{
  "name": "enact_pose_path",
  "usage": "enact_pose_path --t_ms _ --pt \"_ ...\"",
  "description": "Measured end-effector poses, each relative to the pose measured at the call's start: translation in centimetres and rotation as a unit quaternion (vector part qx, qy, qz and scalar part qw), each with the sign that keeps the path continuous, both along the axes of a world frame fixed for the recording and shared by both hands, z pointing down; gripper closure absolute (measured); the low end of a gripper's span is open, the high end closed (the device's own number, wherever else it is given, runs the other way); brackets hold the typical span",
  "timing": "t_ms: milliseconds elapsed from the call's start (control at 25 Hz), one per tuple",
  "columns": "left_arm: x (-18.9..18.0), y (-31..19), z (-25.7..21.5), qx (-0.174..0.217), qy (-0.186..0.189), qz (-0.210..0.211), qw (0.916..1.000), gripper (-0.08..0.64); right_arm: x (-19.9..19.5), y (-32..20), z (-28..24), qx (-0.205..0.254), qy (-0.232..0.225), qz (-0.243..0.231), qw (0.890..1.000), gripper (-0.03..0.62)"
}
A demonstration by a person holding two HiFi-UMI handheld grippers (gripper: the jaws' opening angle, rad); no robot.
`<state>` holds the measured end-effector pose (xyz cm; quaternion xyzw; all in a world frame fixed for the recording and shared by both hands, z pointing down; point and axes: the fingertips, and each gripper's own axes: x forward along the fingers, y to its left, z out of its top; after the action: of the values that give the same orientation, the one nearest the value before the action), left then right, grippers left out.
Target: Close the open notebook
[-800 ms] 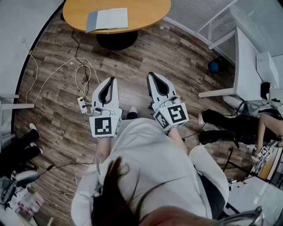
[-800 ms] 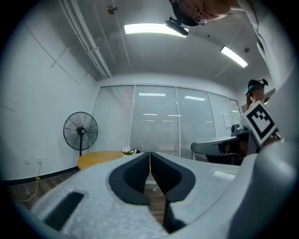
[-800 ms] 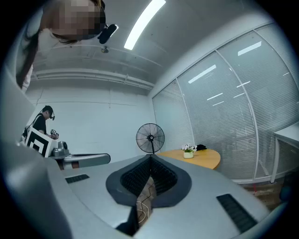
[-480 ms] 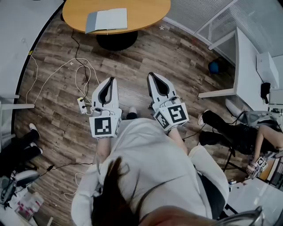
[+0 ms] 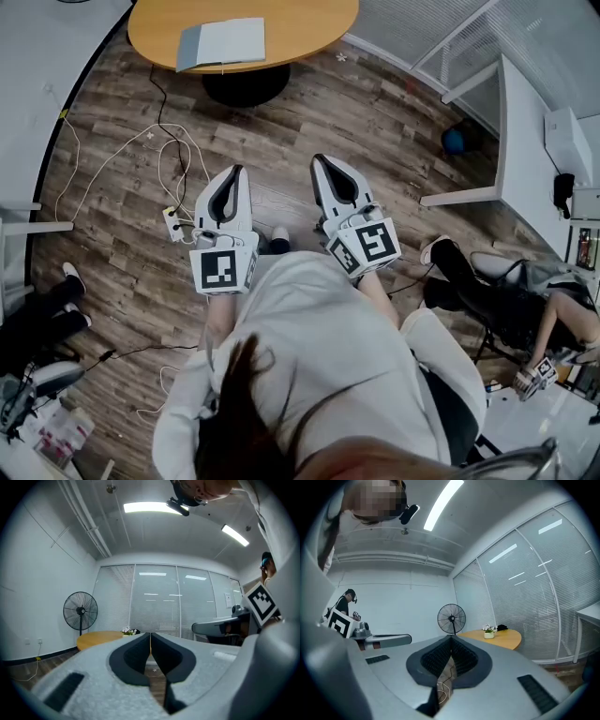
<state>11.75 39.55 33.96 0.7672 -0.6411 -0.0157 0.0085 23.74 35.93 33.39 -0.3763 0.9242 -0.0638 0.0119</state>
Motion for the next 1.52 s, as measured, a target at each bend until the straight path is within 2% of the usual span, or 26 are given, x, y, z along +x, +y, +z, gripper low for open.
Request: enact_pose_path --t_ms 440,800,1040,1160,1320,1520 --pt "-3.0 -0.3 0.7 -0.006 0.007 -0.01 0.9999 0.54 -2.5 -0.5 1.0 -0.013 0.005 -0.001 1.0 0.589" --pt "-8.8 -5.8 0.0 0.004 0.019 0.013 0.9997 0.54 -8.4 -5.2 0.5 -0.007 0.017 0.018 1.0 0.589" --pt "-13.7 -11.1 -2.3 0.02 -0.003 0.048 0.9987 0.54 -13.1 -9.5 -1.5 0.022 0.03 0.047 0.998 0.589" --pt "-15.5 -12.8 -2.5 0.02 -0.002 0.055 0.9983 0.54 -14.6 -10.9 -1.8 0.019 0.019 0.06 0.998 0.589" --pt "-16.8 -14.4 -1.8 0.015 0.004 0.061 0.998 0.54 -15.8 -12.1 -1.1 0.002 0.012 0.067 0.998 0.589" --pt "-16.7 -15.3 -1.1 0.004 0.009 0.072 0.9974 0.54 -15.8 -13.1 -0.9 -0.005 0.008 0.077 0.997 0.589"
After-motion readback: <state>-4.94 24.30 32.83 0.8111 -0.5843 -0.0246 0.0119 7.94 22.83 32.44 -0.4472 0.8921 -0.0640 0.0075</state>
